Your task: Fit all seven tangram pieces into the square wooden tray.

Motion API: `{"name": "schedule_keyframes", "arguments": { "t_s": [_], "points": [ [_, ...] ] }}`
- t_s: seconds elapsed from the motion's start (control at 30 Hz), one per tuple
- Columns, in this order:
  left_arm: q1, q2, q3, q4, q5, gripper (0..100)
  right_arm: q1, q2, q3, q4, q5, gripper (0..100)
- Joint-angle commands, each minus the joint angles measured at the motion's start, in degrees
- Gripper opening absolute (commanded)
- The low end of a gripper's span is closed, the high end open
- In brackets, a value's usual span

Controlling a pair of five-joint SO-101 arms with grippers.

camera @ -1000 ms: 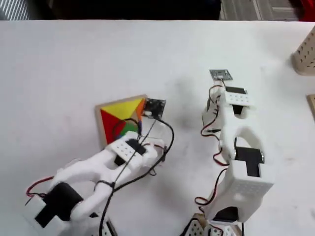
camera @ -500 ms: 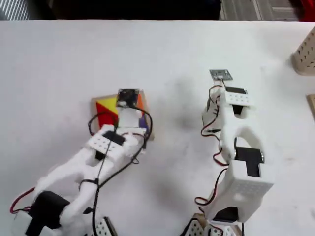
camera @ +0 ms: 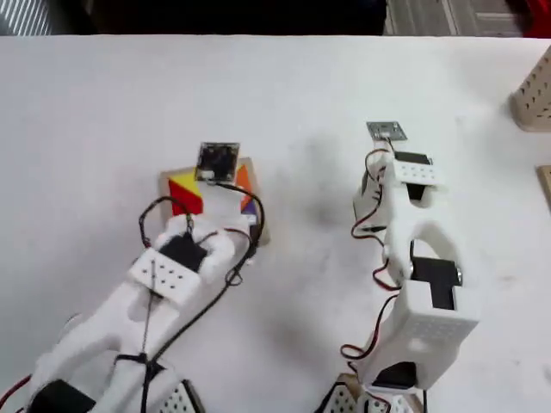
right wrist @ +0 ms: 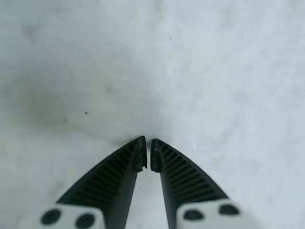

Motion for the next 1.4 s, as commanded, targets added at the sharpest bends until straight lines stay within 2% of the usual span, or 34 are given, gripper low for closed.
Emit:
{"name": "schedule_keyframes", "arguments": {
  "t_s": [0.0,0.3,0.57,0.73,0.9,1.1,1.27,1.37],
  "points": [
    [-4.00,-3.12,-1.14,-3.43,-0.09,2,-0.66,-0.48,-2.11,0.22,0.70,1.8],
    [-5.41,-1.10,5.10,-16.88,0.00,2,-0.66,0.66,-2.46,0.31,0.70,1.8],
    [-6.29,18.59,-6.15,-16.79,0.00,2,-0.66,0.66,-2.55,0.40,0.70,1.8],
    [-5.76,25.98,-9.32,-16.79,-0.53,2,-0.66,0.66,-2.55,0.40,0.70,1.8],
    [-5.49,26.59,-8.35,-16.70,-0.62,2,-0.66,0.66,-2.55,0.40,0.70,1.8],
    [-1.89,26.51,-6.86,-16.70,-0.62,2,-0.75,0.66,-2.55,0.31,0.70,1.8],
    [-3.38,23.69,-6.77,-16.70,-0.62,2,-0.75,0.66,-2.55,0.31,0.70,1.8],
    [-6.81,17.01,-6.68,-12.84,-0.62,2,-0.40,0.57,-2.55,0.31,0.70,1.8]
  ]
}}
